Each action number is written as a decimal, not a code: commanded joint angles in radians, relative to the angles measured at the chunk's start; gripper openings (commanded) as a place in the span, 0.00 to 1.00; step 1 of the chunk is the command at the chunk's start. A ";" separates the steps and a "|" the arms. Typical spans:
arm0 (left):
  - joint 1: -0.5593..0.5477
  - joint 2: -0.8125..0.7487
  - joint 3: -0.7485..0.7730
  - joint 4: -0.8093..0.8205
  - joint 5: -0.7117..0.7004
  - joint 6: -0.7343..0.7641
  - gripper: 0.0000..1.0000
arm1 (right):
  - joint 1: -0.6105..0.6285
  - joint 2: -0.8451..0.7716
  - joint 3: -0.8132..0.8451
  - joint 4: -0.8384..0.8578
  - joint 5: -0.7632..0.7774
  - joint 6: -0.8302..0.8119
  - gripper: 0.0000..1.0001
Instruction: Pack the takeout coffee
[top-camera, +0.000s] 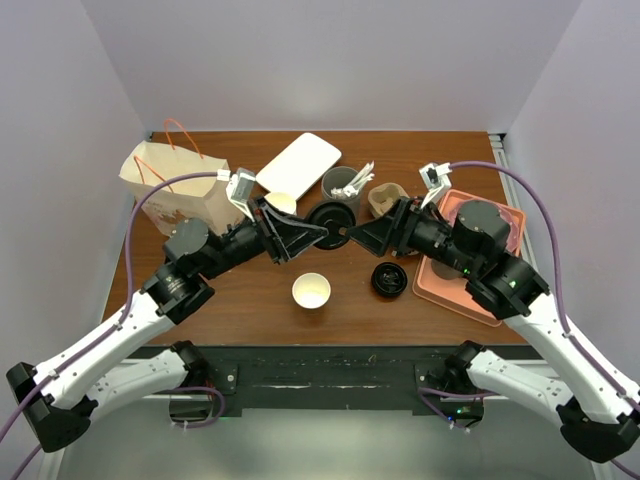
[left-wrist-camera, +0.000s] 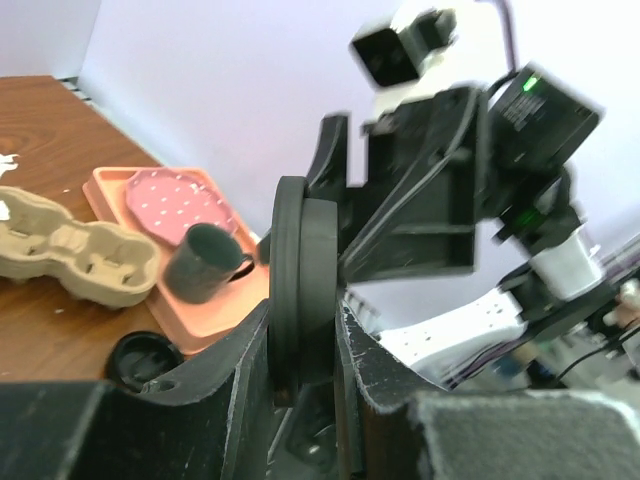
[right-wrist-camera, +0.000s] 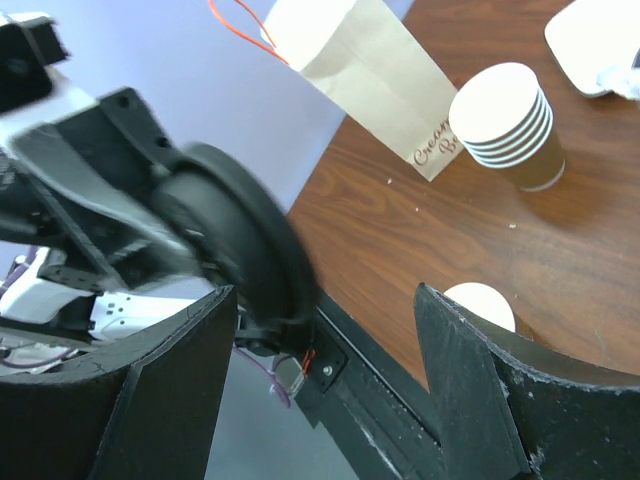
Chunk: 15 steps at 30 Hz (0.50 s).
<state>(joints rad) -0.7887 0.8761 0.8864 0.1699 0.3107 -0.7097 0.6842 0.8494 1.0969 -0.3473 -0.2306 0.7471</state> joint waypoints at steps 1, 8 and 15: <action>-0.003 -0.014 0.013 0.079 -0.062 -0.180 0.25 | 0.005 0.014 -0.023 0.100 -0.035 0.058 0.75; -0.004 -0.017 -0.026 0.077 -0.082 -0.280 0.25 | 0.011 0.020 -0.063 0.165 -0.055 0.098 0.65; -0.004 -0.029 -0.055 0.048 -0.093 -0.278 0.28 | 0.015 0.027 -0.084 0.151 -0.029 0.115 0.44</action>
<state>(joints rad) -0.7887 0.8700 0.8379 0.1780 0.2310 -0.9588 0.6949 0.8764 1.0252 -0.2344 -0.2802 0.8425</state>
